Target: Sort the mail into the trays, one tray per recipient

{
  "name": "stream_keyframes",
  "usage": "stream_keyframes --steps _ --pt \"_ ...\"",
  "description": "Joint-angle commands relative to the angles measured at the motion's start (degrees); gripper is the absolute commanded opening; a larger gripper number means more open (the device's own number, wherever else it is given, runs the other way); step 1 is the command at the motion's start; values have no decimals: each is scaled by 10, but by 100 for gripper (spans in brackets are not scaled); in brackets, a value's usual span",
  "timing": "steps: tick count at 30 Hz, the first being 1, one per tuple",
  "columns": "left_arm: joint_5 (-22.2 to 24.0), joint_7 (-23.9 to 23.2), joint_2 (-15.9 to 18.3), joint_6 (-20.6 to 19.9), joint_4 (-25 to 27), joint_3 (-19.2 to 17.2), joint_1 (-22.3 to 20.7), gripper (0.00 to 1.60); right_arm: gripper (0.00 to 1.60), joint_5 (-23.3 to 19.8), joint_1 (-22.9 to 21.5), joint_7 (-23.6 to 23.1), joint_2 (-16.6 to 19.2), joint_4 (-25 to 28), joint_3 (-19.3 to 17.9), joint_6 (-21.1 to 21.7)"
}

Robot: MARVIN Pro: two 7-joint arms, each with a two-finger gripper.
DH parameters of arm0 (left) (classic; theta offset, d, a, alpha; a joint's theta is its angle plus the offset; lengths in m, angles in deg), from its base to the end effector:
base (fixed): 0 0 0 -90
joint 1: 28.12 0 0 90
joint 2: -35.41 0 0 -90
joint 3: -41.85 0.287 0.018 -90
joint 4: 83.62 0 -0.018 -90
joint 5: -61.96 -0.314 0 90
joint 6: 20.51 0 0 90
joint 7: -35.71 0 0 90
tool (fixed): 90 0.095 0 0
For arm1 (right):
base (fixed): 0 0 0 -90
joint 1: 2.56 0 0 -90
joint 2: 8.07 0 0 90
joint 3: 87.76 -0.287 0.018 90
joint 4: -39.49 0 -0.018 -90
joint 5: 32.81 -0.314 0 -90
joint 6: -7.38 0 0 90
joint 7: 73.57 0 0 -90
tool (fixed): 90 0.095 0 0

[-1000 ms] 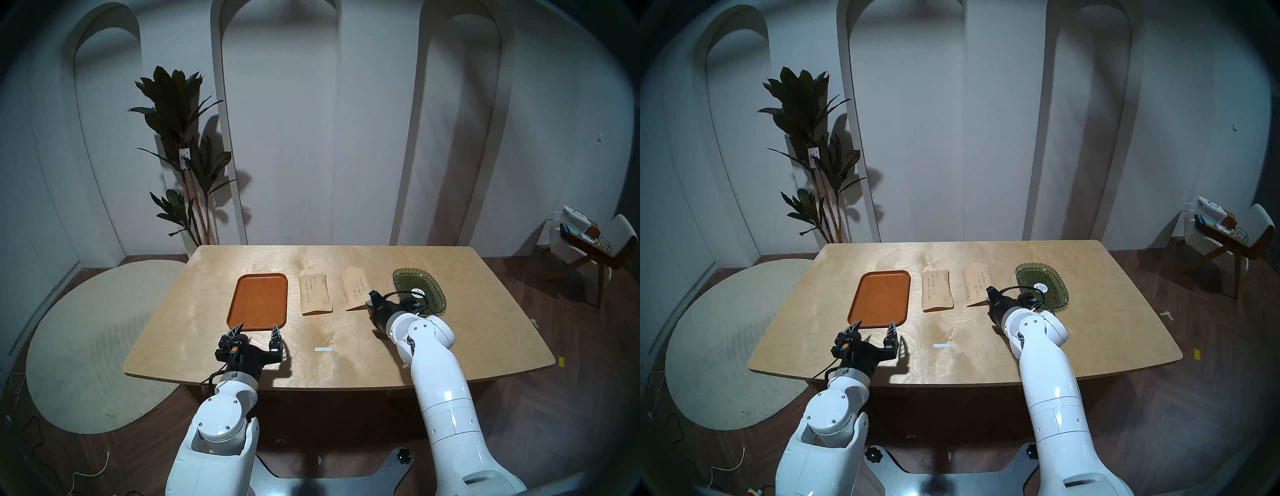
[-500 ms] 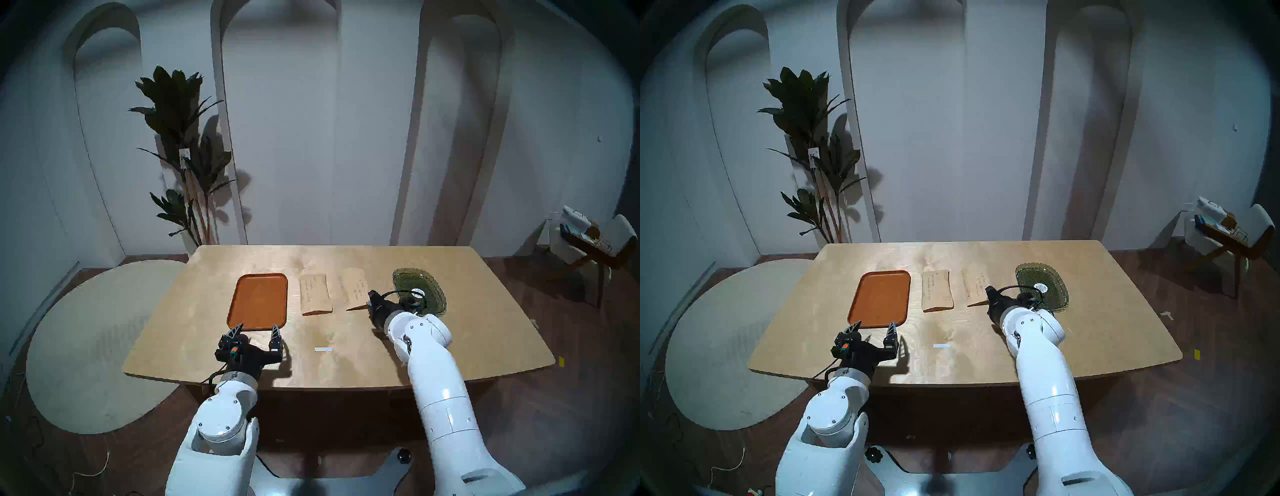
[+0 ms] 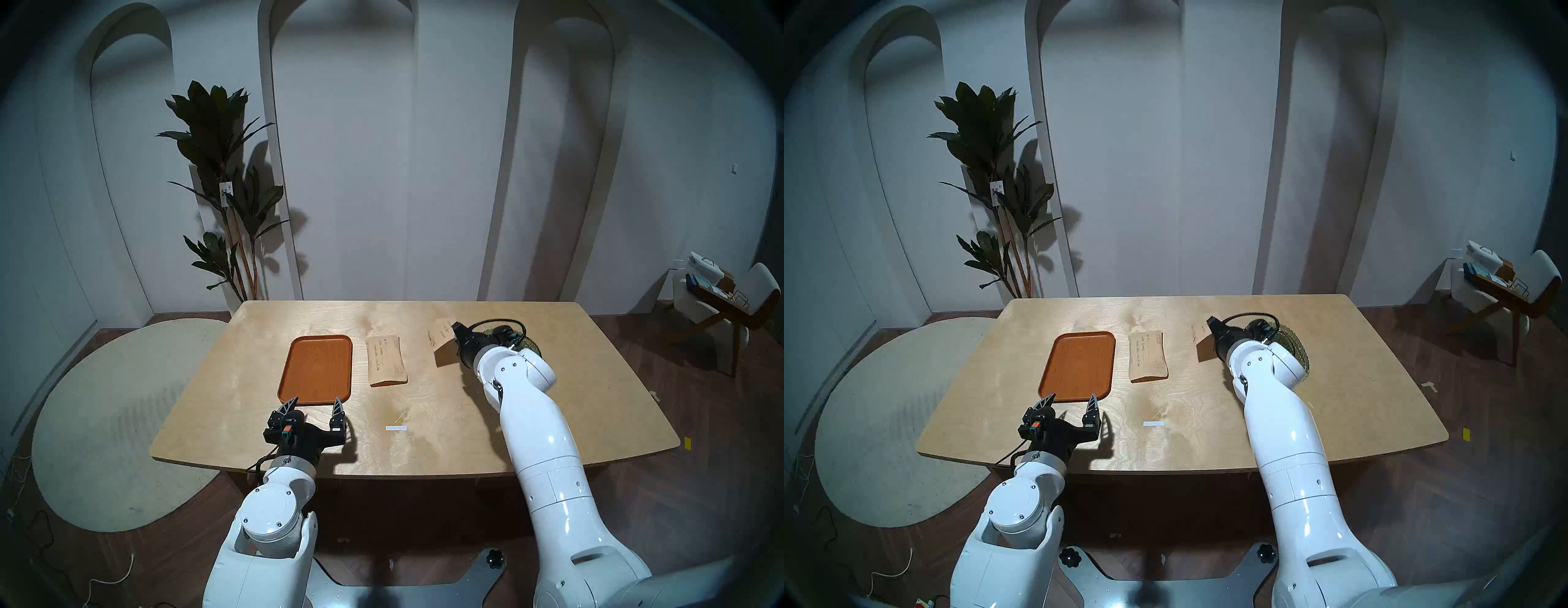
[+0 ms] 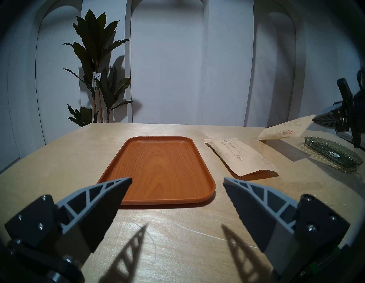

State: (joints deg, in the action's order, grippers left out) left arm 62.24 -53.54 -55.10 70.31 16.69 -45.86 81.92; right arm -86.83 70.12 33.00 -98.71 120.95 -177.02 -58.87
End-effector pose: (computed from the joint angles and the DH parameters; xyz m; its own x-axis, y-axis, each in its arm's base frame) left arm 0.3186 -0.0177 -0.3611 0.1552 0.0213 0.9877 -0.0207 -0.9995 0.0248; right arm 0.5044 0.0235 -0.2686 0.3275 -0.7397 0.5879 -0.1396 -0.6533 -0.7442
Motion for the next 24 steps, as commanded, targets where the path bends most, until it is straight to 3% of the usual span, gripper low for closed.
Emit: stream_keyframes --steps 1,15,24 --pt "0 0 0 3 11 0 -3 160 0 9 -50 5 13 27 -4 0" --pt "0 0 0 2 12 0 -3 160 0 10 -59 21 33 60 -24 12" --pt "0 0 0 2 13 0 -2 160 0 -6 -33 28 42 102 -46 39"
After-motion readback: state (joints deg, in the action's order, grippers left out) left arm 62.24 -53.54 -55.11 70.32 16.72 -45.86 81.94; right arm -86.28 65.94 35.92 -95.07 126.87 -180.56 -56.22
